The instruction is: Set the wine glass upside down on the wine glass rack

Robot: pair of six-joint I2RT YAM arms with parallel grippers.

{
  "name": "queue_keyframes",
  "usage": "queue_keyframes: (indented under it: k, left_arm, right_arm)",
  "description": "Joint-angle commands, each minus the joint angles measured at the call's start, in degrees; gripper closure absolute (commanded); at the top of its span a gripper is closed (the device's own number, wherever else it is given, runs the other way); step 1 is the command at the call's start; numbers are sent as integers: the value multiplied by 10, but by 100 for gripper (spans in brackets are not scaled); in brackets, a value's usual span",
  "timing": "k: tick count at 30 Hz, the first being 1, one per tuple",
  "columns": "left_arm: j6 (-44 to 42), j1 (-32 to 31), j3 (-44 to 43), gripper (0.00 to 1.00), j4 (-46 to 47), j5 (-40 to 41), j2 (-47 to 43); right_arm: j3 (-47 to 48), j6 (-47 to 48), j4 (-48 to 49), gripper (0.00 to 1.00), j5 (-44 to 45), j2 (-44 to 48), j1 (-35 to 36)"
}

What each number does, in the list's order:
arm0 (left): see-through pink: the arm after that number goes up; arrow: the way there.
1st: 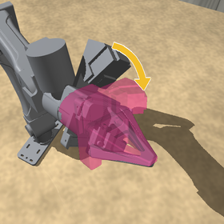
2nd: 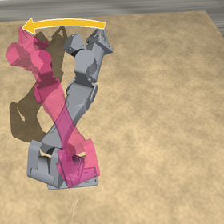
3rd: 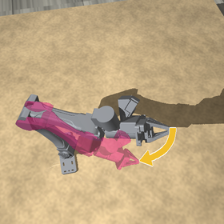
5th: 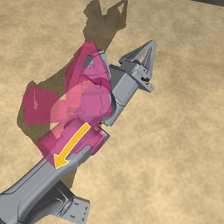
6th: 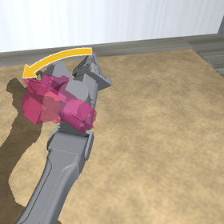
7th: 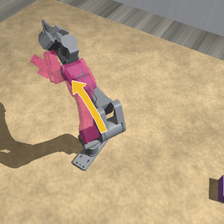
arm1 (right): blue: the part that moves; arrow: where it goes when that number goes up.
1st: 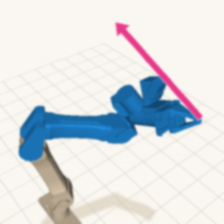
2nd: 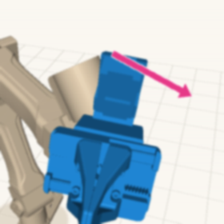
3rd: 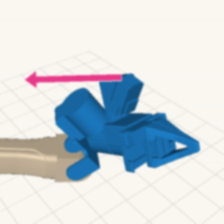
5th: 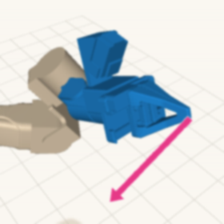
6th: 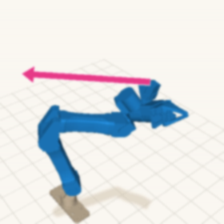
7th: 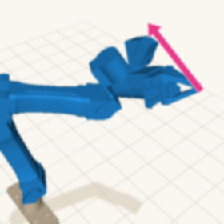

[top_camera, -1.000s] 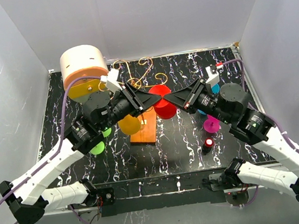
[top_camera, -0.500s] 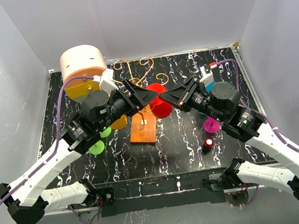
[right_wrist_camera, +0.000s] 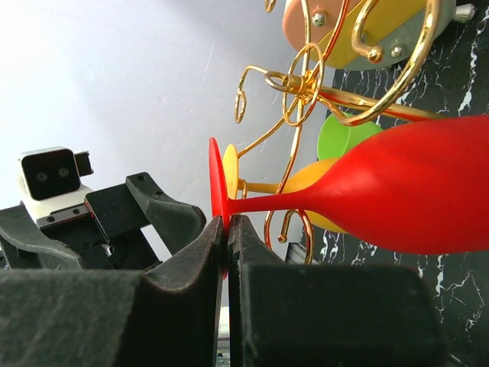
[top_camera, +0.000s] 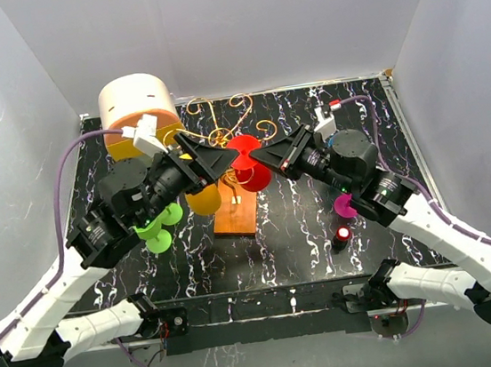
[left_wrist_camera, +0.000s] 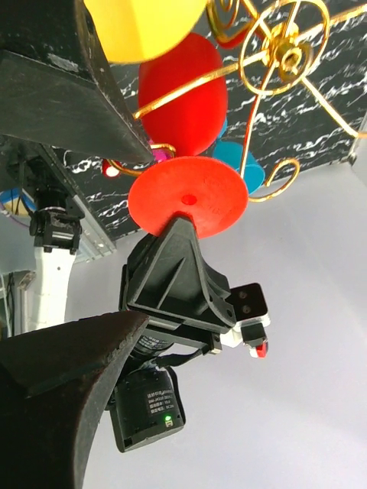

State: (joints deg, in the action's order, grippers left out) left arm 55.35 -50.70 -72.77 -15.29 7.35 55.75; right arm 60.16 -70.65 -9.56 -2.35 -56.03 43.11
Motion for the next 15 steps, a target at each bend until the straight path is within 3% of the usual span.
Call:
queue_keyframes:
  k: [1,15]
  left_arm:
    - [-30,2,-27,24,-33,57,-38]
    - [-85,2,-34,23,-53,67,-93]
  right_arm:
    - [3,-11,53,100,-40,-8,3]
    - [-7,-19,72,100,-118,-17,3]
